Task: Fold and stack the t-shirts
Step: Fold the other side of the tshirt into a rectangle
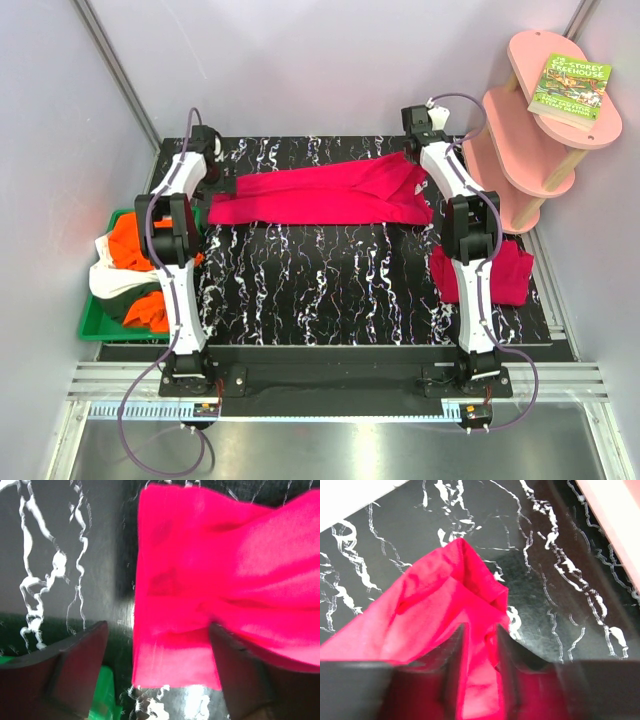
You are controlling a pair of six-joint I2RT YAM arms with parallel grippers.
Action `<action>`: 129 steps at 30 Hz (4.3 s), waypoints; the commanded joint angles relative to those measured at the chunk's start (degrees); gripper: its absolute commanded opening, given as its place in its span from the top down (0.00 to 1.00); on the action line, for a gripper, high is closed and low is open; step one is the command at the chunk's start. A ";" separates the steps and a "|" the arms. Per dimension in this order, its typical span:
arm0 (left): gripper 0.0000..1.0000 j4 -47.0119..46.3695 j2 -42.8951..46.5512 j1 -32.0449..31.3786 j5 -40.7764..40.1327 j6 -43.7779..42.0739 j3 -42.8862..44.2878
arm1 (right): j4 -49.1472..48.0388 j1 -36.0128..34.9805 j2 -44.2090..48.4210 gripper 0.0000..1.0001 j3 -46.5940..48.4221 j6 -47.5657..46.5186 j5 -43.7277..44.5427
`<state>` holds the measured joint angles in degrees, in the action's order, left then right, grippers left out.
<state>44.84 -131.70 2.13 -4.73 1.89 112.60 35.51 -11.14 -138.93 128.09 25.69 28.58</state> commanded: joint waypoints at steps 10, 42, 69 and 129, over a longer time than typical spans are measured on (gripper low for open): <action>0.05 -5.55 18.23 -1.60 7.81 -0.65 -12.65 | -4.30 -4.68 16.67 0.36 -14.93 -0.56 -3.09; 0.14 -1.95 11.38 -7.49 9.57 -1.45 -18.73 | -13.01 -8.29 13.87 0.53 -29.13 7.44 -12.40; 0.14 -2.04 11.11 -7.49 10.27 -1.45 -20.13 | -15.47 -8.20 11.06 1.00 -21.67 7.18 -10.82; 0.17 -5.82 15.16 -8.99 12.82 -1.45 -26.55 | -20.21 -8.55 13.76 0.23 -19.09 -0.91 -12.40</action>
<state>39.40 -118.13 -6.42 5.02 0.27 86.74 18.17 -19.38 -130.89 117.16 25.65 14.50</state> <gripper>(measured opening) 0.834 0.866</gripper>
